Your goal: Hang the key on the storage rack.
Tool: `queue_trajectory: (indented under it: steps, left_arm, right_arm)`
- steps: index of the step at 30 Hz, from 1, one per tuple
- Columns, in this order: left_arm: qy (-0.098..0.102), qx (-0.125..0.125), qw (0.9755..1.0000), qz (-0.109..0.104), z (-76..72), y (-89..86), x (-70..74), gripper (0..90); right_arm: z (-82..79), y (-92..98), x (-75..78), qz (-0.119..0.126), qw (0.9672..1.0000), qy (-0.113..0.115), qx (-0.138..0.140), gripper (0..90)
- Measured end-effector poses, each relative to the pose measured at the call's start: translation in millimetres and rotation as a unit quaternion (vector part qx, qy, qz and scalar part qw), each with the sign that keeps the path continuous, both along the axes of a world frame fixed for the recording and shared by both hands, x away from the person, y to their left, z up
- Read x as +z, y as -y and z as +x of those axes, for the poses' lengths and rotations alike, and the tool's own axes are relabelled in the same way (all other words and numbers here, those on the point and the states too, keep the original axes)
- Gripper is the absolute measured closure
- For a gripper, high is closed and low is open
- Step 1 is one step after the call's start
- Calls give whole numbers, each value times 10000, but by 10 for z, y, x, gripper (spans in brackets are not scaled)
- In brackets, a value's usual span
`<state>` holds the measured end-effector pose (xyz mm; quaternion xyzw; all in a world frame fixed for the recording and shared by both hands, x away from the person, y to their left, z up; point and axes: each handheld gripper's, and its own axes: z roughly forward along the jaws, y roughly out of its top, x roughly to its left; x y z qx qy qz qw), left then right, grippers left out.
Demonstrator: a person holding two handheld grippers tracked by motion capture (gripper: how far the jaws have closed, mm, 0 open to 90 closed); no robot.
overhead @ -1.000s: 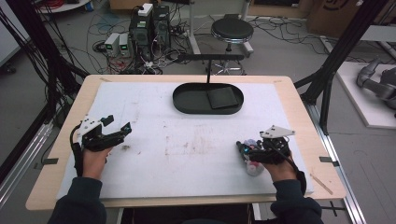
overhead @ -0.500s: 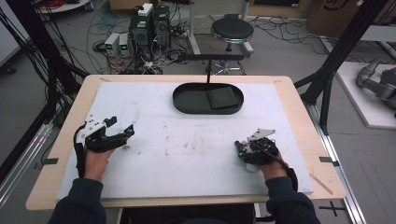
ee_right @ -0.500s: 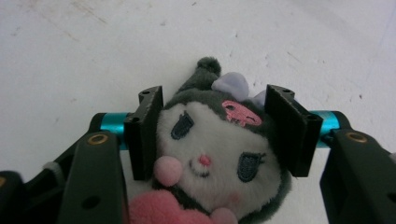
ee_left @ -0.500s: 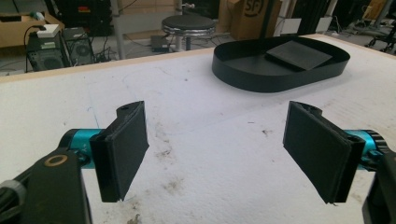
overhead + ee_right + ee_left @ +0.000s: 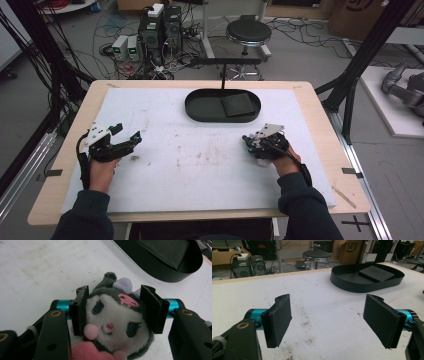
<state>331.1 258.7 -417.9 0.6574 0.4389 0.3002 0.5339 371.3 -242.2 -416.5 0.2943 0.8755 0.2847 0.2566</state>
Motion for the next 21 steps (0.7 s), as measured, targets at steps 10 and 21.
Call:
queue_trajectory:
  steps: [10,21]
  left_arm:
    - [-24,18,10000,18,18,-5,-13,238]
    - [-36,-7,10000,70,26,26,-11,249]
  right_arm:
    - [-157,247,285,1234,9851,396,-1130,267]
    - [-126,-117,-50,-393,9871,-302,-1522,298]
